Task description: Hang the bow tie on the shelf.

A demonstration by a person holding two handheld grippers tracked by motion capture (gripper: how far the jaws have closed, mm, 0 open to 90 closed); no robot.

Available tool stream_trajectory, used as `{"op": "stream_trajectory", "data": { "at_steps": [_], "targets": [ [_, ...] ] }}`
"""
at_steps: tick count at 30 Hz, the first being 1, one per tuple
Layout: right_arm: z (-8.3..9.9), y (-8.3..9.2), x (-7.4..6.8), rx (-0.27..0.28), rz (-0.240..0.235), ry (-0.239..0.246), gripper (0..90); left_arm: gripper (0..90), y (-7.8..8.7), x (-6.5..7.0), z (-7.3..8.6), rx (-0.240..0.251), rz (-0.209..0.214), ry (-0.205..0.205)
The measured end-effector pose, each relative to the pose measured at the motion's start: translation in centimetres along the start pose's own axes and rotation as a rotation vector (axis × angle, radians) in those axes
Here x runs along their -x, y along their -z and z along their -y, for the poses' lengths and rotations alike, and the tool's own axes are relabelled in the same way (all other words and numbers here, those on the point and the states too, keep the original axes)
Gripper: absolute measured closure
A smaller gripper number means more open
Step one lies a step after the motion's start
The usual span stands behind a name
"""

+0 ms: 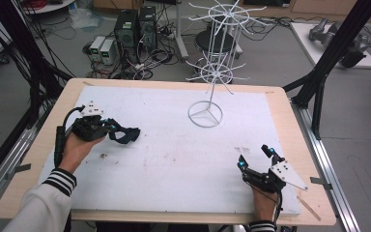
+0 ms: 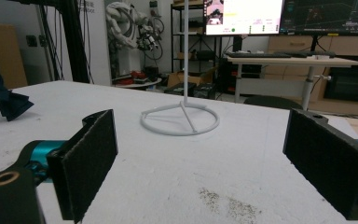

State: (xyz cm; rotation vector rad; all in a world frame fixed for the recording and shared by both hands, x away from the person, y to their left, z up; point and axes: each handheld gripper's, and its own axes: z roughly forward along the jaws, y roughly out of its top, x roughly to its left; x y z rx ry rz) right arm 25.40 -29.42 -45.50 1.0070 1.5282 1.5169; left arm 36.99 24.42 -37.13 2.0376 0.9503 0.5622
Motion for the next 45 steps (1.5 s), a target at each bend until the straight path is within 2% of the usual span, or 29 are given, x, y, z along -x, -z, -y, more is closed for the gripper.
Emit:
{"op": "stream_trajectory", "data": {
  "at_steps": [1,3,10,11,13,17,25,29,30,36,45],
  "targets": [
    [0.0,0.0,0.1,0.004,0.002,0.007,9.0,85.0,0.0,0.0,0.0,0.000,0.000,0.000],
    [0.0,0.0,0.1,0.004,0.002,0.008,9.0,85.0,0.2,0.2,-0.3,0.040,0.006,0.005],
    [0.0,0.0,0.1,0.005,0.002,0.009,9.0,85.1,0.5,0.5,-1.0,0.096,0.017,0.021],
    [0.0,0.0,0.1,0.005,0.002,0.008,9.0,85.1,0.5,0.7,-1.3,0.122,0.017,0.037],
    [0.0,0.0,0.1,0.006,0.003,0.008,9.0,85.1,0.6,0.7,-1.5,0.137,0.025,0.044],
    [0.0,0.0,0.1,0.006,0.003,0.008,9.0,85.1,0.7,0.9,-2.0,0.152,0.027,0.042],
    [0.0,0.0,0.0,0.005,0.003,0.005,9.0,85.1,0.7,1.8,-4.1,0.193,0.046,0.032],
    [0.0,0.0,0.0,0.004,0.002,0.004,9.0,85.1,0.8,2.3,-5.1,0.200,0.051,0.004],
    [0.0,0.0,0.0,0.003,0.003,0.002,9.0,85.1,0.7,2.6,-5.7,0.221,0.056,0.005],
    [0.0,0.0,0.0,0.004,0.001,0.001,9.0,85.1,0.5,3.4,-6.8,0.269,0.054,-0.002],
    [0.0,0.0,0.0,0.006,0.000,0.002,9.0,85.1,-0.3,4.9,-8.3,0.327,0.110,0.010]
  ]
}}
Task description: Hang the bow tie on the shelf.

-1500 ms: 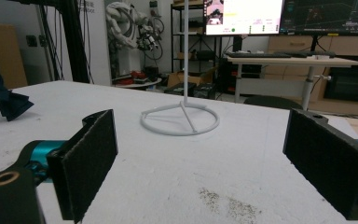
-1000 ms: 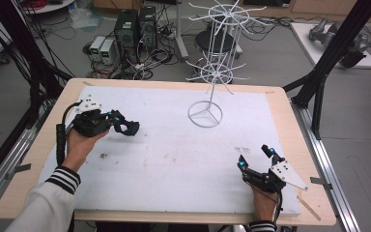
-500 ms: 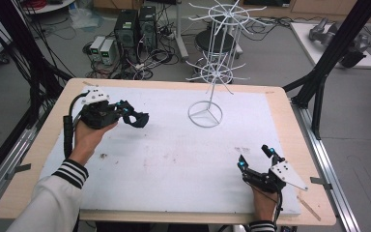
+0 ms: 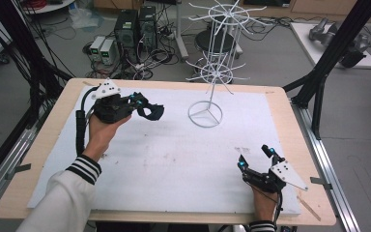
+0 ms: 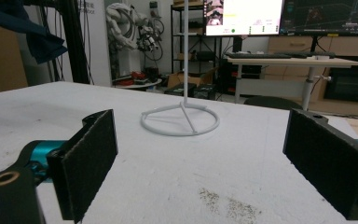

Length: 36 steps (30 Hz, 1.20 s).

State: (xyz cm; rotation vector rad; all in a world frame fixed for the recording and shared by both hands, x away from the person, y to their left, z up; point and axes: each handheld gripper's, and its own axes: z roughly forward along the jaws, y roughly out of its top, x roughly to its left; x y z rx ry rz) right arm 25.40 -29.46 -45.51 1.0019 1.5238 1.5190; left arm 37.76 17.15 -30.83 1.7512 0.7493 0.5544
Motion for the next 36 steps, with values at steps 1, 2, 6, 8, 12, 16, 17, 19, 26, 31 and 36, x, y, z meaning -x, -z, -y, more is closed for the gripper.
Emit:
{"op": "stream_trajectory", "data": {
  "at_steps": [1,2,6,8,12,16,17,19,26,31,36],
  "targets": [
    [0.0,0.0,0.0,-0.001,0.001,-0.002,9.0,85.1,-0.1,0.2,-0.2,0.002,0.004,-0.003],
    [0.0,0.0,0.0,-0.001,0.001,-0.003,9.0,85.1,-0.4,0.5,-0.5,0.013,0.011,-0.006],
    [0.0,0.0,0.0,-0.002,0.000,-0.004,9.0,85.1,-0.8,0.9,-1.0,0.027,0.012,-0.009],
    [0.0,0.0,0.0,-0.001,0.000,-0.003,9.0,85.1,-1.0,1.1,-1.3,0.034,0.011,-0.014],
    [0.0,0.0,0.0,-0.001,0.000,-0.003,9.0,85.1,-1.5,1.4,-1.9,0.047,0.002,-0.019],
    [0.0,0.0,0.0,0.000,0.000,-0.006,9.0,85.1,-2.0,1.4,-2.5,0.054,-0.015,-0.020],
    [0.0,0.0,0.0,0.001,0.001,-0.005,9.0,85.2,-2.1,1.3,-2.6,0.058,-0.010,-0.017],
    [0.0,0.0,0.0,0.000,0.001,-0.007,9.0,85.1,-2.3,1.3,-3.1,0.071,-0.005,-0.015],
    [0.0,0.0,0.0,0.000,0.001,-0.005,9.0,85.1,-2.6,1.7,-3.9,0.084,0.005,-0.018],
    [0.0,0.0,0.0,0.000,0.000,-0.001,9.0,85.1,-3.0,2.4,-4.4,0.105,0.021,-0.017],
    [0.0,0.0,0.0,0.000,0.002,-0.004,9.0,85.1,-3.3,3.3,-5.5,0.131,0.036,-0.025]
  ]
}}
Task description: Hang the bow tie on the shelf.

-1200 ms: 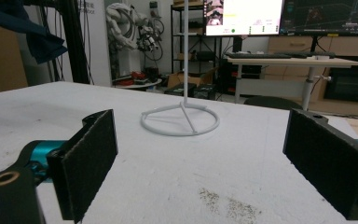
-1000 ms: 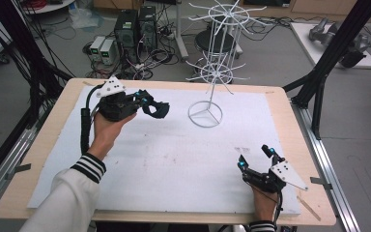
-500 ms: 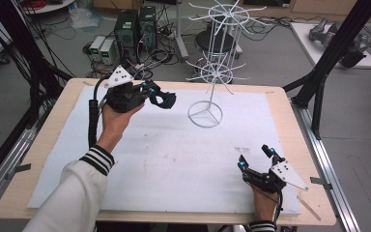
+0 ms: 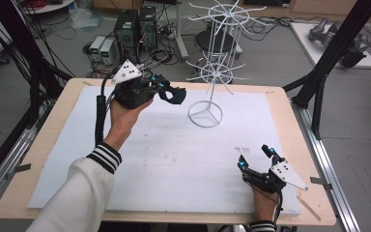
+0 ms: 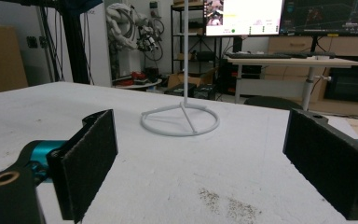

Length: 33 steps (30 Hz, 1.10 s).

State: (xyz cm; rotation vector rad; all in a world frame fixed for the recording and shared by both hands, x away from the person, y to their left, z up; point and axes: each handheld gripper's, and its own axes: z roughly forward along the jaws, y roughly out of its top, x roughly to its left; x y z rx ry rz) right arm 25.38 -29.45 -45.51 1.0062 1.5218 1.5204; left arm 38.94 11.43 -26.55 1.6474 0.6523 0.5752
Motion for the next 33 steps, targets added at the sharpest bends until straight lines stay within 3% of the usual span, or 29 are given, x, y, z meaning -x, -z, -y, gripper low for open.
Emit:
{"op": "stream_trajectory", "data": {
  "at_steps": [21,26,28,33],
  "targets": [
    [0.0,0.0,0.0,0.002,-0.001,-0.001,9.0,85.2,-2.1,1.8,-2.3,0.065,0.012,-0.001],
    [0.0,0.0,0.0,0.002,-0.001,-0.002,9.0,85.2,-2.8,2.1,-2.6,0.062,0.018,-0.002],
    [0.0,0.0,0.0,0.002,-0.002,-0.002,9.0,85.2,-3.3,2.2,-2.8,0.077,0.026,0.021],
    [0.0,0.0,0.0,0.002,-0.002,-0.005,9.0,85.2,-3.8,2.4,-3.0,0.089,0.029,0.026]
  ]
}}
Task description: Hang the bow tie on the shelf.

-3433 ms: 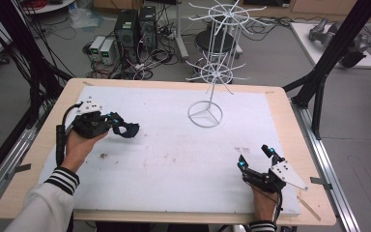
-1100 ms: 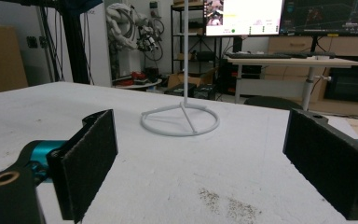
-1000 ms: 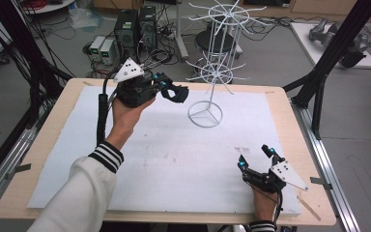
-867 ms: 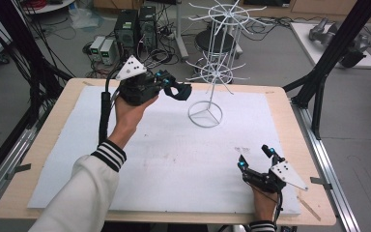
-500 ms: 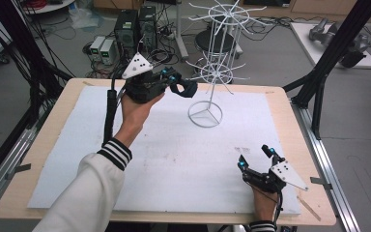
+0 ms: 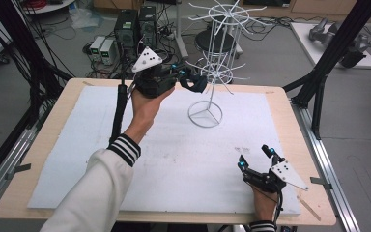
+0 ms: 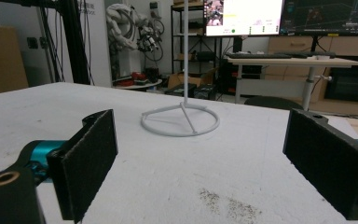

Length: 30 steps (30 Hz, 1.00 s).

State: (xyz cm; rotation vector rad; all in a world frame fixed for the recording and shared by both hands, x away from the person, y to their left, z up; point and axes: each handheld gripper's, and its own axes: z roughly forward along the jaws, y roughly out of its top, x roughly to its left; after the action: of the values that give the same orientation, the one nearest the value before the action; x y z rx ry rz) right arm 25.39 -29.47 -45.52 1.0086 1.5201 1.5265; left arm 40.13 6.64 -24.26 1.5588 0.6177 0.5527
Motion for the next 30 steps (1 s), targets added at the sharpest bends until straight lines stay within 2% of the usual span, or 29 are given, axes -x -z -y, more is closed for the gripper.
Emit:
{"op": "stream_trajectory", "data": {
  "at_steps": [8,15,24,30],
  "targets": [
    [0.0,0.0,0.0,0.000,0.001,0.000,9.0,85.2,-0.6,0.1,0.2,0.028,-0.007,0.016],
    [0.0,0.0,0.0,-0.001,0.001,0.001,9.0,85.1,-1.2,0.5,0.4,0.050,0.024,0.040],
    [0.0,0.0,0.0,-0.001,0.000,0.002,9.0,85.1,-2.1,1.1,1.1,0.069,0.054,0.011],
    [0.0,0.0,0.0,-0.001,-0.001,0.000,9.0,85.1,-3.1,1.3,2.0,0.048,0.047,0.008]
  ]
}}
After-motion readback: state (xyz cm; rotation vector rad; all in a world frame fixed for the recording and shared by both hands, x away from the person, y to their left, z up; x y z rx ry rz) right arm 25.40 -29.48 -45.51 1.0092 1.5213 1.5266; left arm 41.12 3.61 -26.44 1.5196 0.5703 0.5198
